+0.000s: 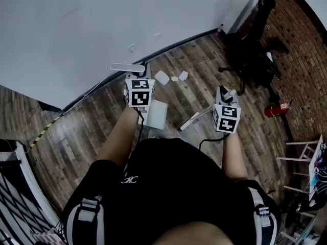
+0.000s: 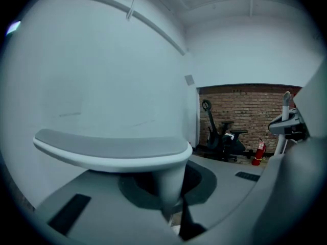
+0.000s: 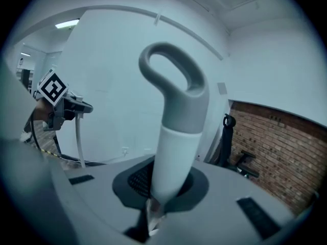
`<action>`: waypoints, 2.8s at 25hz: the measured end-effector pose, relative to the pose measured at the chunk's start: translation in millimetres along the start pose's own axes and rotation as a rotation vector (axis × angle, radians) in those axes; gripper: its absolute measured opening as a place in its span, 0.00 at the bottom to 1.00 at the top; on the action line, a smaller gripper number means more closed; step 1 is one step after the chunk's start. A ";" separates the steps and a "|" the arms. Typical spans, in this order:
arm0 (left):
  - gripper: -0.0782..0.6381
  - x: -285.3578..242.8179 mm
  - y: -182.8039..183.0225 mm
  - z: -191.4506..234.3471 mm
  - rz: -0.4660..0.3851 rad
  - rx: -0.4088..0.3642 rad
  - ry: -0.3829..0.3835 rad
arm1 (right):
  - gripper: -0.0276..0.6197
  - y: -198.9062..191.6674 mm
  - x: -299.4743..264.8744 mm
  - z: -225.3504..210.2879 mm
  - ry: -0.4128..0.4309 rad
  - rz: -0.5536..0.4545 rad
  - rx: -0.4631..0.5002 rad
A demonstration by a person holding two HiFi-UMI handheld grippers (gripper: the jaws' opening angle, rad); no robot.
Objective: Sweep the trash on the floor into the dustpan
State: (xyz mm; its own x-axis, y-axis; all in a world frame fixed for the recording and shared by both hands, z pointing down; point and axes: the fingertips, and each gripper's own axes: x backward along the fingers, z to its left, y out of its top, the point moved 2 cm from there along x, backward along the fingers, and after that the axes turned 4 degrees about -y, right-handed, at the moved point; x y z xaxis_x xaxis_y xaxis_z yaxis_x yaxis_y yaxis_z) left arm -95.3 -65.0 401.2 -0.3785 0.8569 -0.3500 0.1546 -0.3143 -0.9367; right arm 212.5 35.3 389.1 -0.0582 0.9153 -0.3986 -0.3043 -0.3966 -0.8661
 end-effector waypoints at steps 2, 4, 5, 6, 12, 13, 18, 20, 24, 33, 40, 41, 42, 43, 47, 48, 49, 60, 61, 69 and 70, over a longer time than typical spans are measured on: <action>0.15 -12.5 -0.9 15.8 0.002 0.008 -0.009 | 0.09 11.8 -15.9 3.0 -0.013 0.003 0.009; 0.15 -23.6 -1.6 31.8 0.009 0.016 -0.012 | 0.09 26.0 -30.4 5.3 -0.028 -0.007 0.017; 0.15 -29.3 -1.6 39.1 0.012 0.022 -0.010 | 0.09 34.1 -37.7 5.8 -0.033 -0.015 0.025; 0.15 -34.8 -1.3 45.4 0.013 0.027 -0.007 | 0.09 42.0 -45.2 6.1 -0.036 -0.023 0.036; 0.15 -74.6 3.8 74.6 0.029 0.009 0.036 | 0.09 73.4 -102.2 2.5 -0.016 -0.045 0.096; 0.15 -82.7 5.6 78.6 0.033 0.011 0.049 | 0.09 76.6 -112.6 -0.7 -0.013 -0.048 0.103; 0.15 -133.8 9.1 108.9 0.065 0.040 0.123 | 0.09 80.8 -177.9 -25.3 -0.007 -0.047 0.102; 0.15 -155.9 10.1 120.5 0.081 0.058 0.166 | 0.09 77.5 -206.9 -38.1 0.001 -0.038 0.095; 0.15 -197.3 11.8 135.8 0.096 0.081 0.256 | 0.09 69.3 -268.7 -58.2 0.029 -0.010 0.088; 0.15 -287.4 5.4 165.8 0.118 0.146 0.385 | 0.09 63.4 -398.5 -99.5 0.108 0.029 0.109; 0.15 -335.5 -53.2 187.1 0.182 0.240 0.479 | 0.09 49.8 -473.0 -85.7 0.293 0.061 0.261; 0.15 -341.3 -60.2 188.1 0.185 0.245 0.486 | 0.09 44.6 -485.0 -81.7 0.316 0.075 0.287; 0.15 -347.8 -65.9 189.9 0.186 0.246 0.492 | 0.09 39.5 -497.2 -76.8 0.333 0.086 0.309; 0.15 -354.3 -70.9 192.2 0.187 0.247 0.497 | 0.09 35.8 -508.5 -70.9 0.346 0.088 0.327; 0.15 -371.2 -91.5 196.0 0.195 0.257 0.508 | 0.09 32.9 -539.3 -38.4 0.402 0.066 0.387; 0.15 -372.1 -95.7 196.6 0.195 0.258 0.510 | 0.09 34.9 -544.9 -28.4 0.415 0.057 0.398; 0.15 -371.8 -99.3 197.7 0.194 0.259 0.513 | 0.09 37.7 -549.5 -17.8 0.427 0.047 0.405; 0.15 -353.1 -117.9 204.6 0.181 0.299 0.497 | 0.09 61.0 -537.5 102.8 0.623 -0.002 0.503; 0.15 -352.0 -118.6 203.9 0.178 0.298 0.493 | 0.09 63.1 -533.9 113.2 0.642 -0.008 0.504; 0.16 -337.2 -125.1 198.3 0.164 0.296 0.499 | 0.09 91.6 -495.2 208.1 0.841 -0.086 0.485; 0.16 -334.9 -126.7 198.9 0.161 0.297 0.501 | 0.09 95.1 -489.0 219.6 0.876 -0.099 0.480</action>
State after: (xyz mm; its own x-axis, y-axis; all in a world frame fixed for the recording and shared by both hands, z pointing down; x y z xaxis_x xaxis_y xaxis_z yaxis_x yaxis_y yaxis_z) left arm -169.6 -393.4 634.4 0.1156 0.8544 -0.5066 -0.1141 -0.4952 -0.8613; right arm 3.2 -434.5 567.9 0.6500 0.4908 -0.5802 -0.6323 -0.0742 -0.7712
